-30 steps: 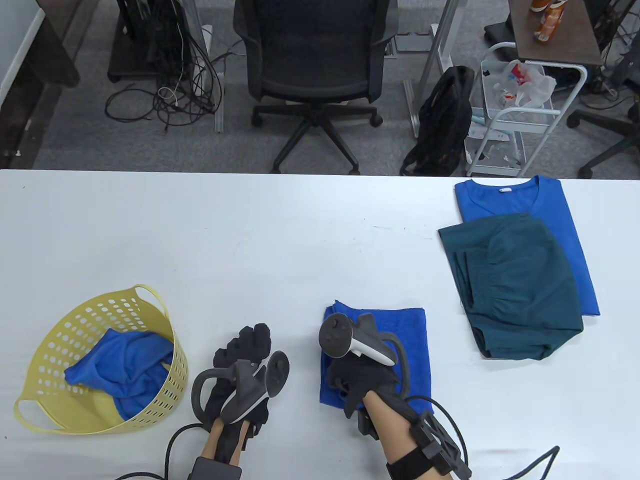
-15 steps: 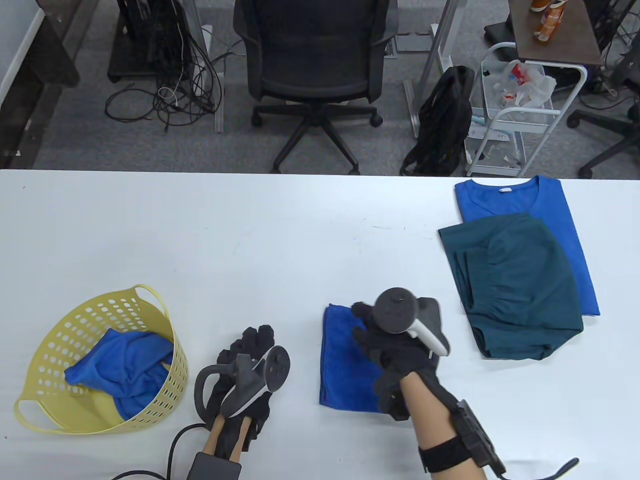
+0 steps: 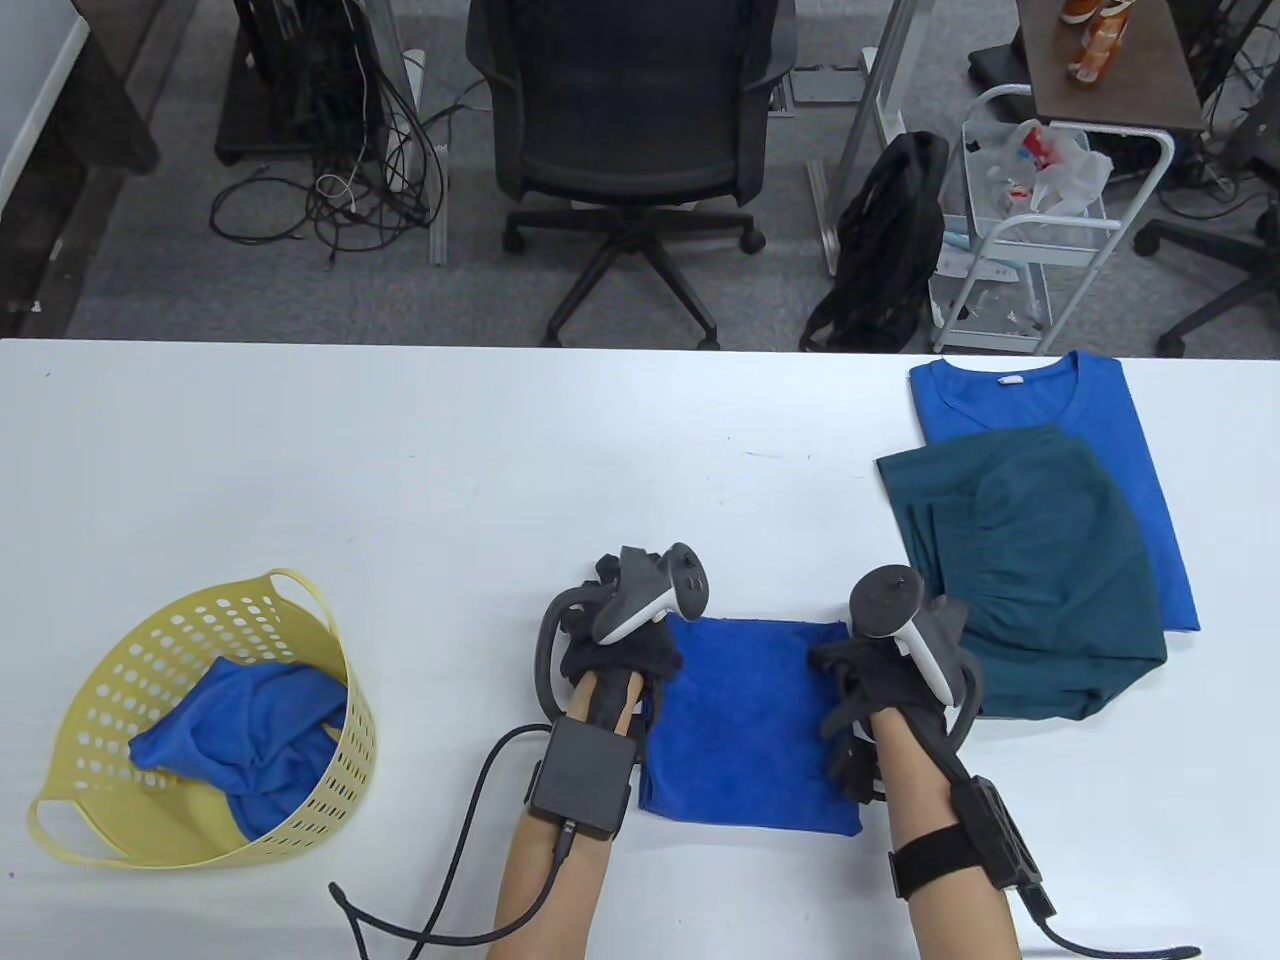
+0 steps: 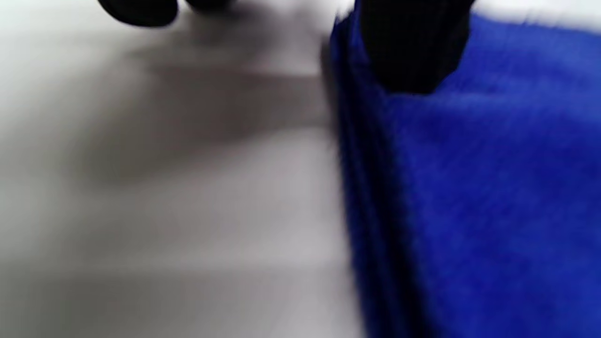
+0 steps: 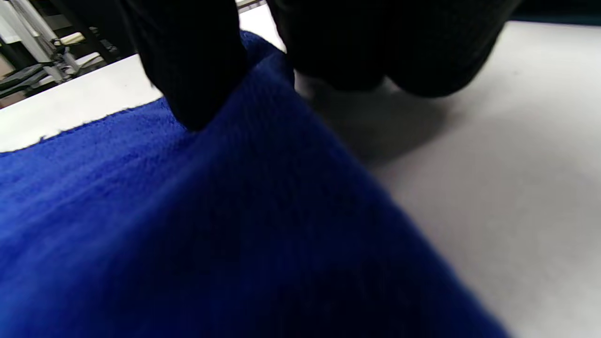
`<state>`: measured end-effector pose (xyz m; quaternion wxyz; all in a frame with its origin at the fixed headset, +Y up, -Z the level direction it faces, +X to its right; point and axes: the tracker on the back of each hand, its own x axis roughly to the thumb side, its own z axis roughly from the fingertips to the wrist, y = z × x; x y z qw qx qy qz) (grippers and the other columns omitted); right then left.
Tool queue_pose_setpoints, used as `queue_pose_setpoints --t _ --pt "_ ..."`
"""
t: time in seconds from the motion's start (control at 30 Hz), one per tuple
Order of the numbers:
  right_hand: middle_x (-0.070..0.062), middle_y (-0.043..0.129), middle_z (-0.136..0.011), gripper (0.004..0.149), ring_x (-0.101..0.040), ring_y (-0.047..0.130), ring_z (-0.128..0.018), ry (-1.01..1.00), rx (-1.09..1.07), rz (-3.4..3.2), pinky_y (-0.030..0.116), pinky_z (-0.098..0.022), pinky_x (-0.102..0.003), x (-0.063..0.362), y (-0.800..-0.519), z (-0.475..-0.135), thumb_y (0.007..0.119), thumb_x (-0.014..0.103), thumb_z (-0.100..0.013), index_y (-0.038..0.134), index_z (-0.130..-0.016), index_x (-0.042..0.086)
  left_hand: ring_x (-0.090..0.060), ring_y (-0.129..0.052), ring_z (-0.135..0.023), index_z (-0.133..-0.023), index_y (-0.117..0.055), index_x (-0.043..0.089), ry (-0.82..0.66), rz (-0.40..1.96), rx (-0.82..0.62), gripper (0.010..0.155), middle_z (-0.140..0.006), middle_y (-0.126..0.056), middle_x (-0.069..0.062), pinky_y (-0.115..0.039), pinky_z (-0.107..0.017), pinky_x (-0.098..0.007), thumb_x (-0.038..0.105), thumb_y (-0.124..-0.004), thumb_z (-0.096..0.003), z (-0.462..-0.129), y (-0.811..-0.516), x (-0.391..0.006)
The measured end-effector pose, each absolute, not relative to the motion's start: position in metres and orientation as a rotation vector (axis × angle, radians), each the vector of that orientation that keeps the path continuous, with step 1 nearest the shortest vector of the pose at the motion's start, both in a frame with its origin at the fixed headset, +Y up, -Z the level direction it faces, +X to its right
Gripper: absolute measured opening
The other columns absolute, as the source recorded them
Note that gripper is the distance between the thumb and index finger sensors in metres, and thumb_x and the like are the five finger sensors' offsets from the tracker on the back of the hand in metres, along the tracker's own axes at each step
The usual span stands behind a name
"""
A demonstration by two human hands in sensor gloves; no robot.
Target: Fold and stack clothes and towels from laundry basket
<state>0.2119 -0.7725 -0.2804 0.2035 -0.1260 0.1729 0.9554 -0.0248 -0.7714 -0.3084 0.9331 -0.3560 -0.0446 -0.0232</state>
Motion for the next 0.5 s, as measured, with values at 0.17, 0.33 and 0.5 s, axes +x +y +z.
queue_pose_setpoints --t 0.17,0.33,0.5 --pt "-0.015 0.073 -0.086 0.04 -0.031 0.082 -0.068 0.377 0.088 2.467 0.068 -0.06 -0.067 0.21 -0.749 -0.279 0.091 0.016 -0.047 0.08 -0.086 0.018 -0.071 -0.025 -0.106 -0.124 -0.017 0.016 -0.15 -0.039 -0.73 0.105 -0.12 -0.003 -0.044 -0.048 -0.072 -0.08 0.04 -0.087 -0.0494 -0.308 -0.772 -0.02" --pt "-0.035 0.06 -0.112 0.041 -0.061 0.07 -0.094 0.411 0.529 2.195 0.063 -0.063 -0.077 0.215 -0.71 -0.262 0.082 0.011 -0.054 0.07 -0.092 0.017 -0.068 -0.026 -0.106 -0.101 -0.068 0.043 -0.281 -0.08 -0.53 0.055 -0.127 -0.031 -0.035 -0.047 -0.072 -0.077 0.046 -0.088 -0.0494 -0.292 -0.757 -0.025" --pt "-0.019 0.085 -0.092 0.049 -0.036 0.096 -0.07 0.15 0.413 2.284 0.078 -0.056 -0.06 0.243 -0.677 -0.245 0.083 0.016 -0.054 0.065 -0.1 0.014 -0.066 -0.035 -0.11 -0.095 -0.076 0.038 -0.25 0.122 -0.286 0.05 -0.128 -0.042 -0.032 -0.048 -0.072 -0.077 0.046 -0.091 -0.0476 -0.28 -0.69 -0.042"
